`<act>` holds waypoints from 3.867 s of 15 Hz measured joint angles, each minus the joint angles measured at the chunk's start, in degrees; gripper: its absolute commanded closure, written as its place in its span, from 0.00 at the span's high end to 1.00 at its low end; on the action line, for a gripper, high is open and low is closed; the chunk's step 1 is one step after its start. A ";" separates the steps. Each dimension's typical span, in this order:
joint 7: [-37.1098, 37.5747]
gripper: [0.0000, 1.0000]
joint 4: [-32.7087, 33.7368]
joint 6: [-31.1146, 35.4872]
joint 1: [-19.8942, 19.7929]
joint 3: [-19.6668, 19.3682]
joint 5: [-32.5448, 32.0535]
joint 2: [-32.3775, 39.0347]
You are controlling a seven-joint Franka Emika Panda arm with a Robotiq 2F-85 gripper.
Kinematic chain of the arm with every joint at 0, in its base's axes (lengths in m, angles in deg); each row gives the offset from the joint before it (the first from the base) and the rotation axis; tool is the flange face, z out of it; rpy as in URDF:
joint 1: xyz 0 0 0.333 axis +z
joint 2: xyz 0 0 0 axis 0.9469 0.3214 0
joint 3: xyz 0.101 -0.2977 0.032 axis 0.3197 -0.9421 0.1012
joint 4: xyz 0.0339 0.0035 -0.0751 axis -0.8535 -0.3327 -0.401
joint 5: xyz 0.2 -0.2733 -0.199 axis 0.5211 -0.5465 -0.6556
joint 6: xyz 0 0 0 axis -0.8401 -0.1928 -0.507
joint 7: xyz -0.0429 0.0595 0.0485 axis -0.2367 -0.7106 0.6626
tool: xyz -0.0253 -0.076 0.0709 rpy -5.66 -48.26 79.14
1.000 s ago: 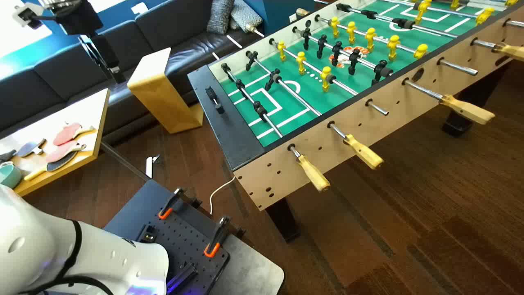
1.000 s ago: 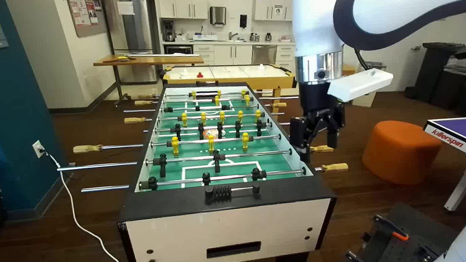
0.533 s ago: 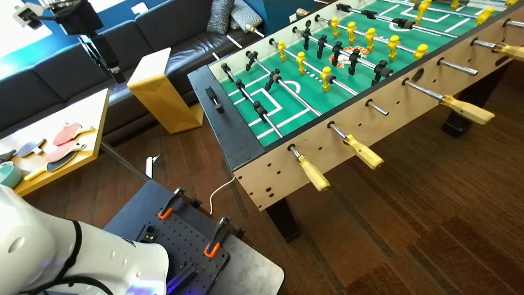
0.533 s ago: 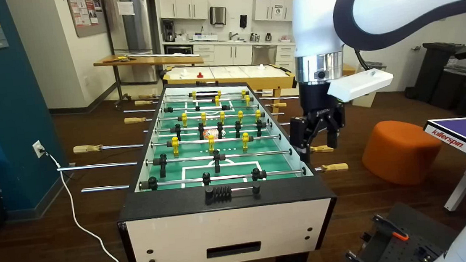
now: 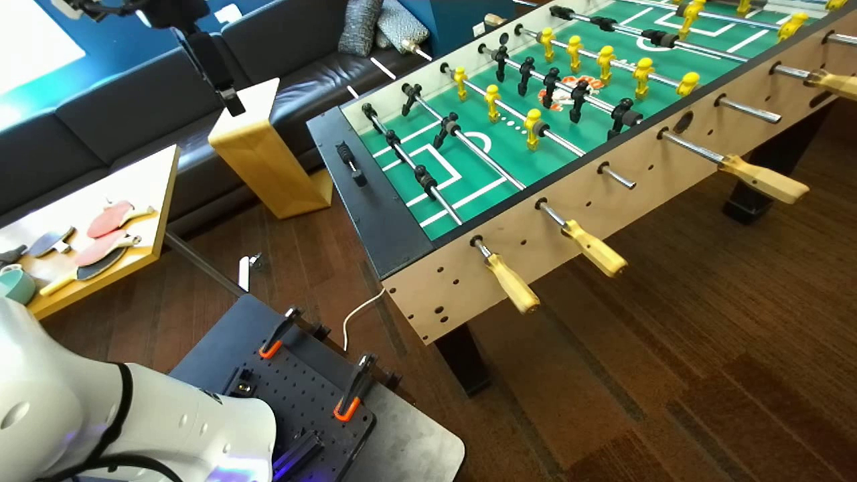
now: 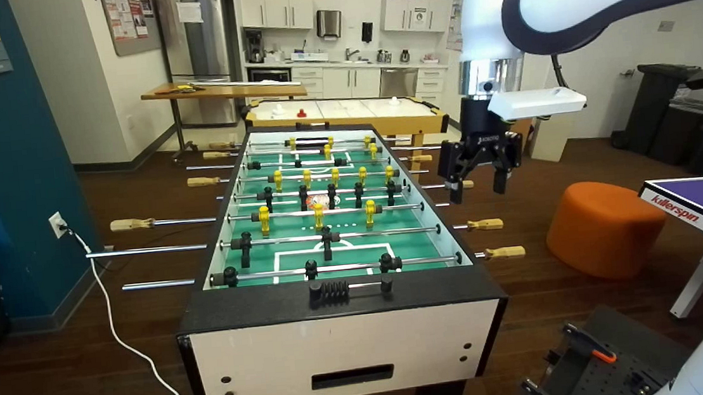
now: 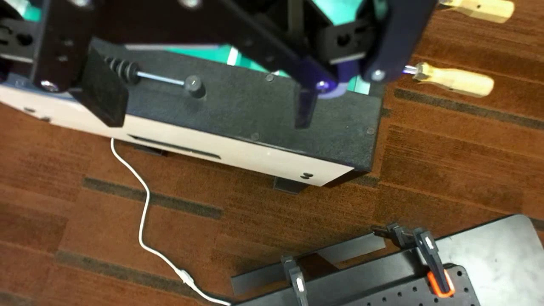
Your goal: Pull the second rod on the Foosball table
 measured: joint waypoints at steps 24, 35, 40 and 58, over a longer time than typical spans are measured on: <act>25.68 1.00 1.90 21.10 -15.11 -15.52 -2.70 10.14; 41.67 1.00 5.13 41.77 -17.83 -24.68 3.94 28.82; 46.86 1.00 6.51 48.20 -17.38 -25.02 5.50 36.42; 46.84 1.00 10.63 48.17 -17.64 -26.55 6.23 45.30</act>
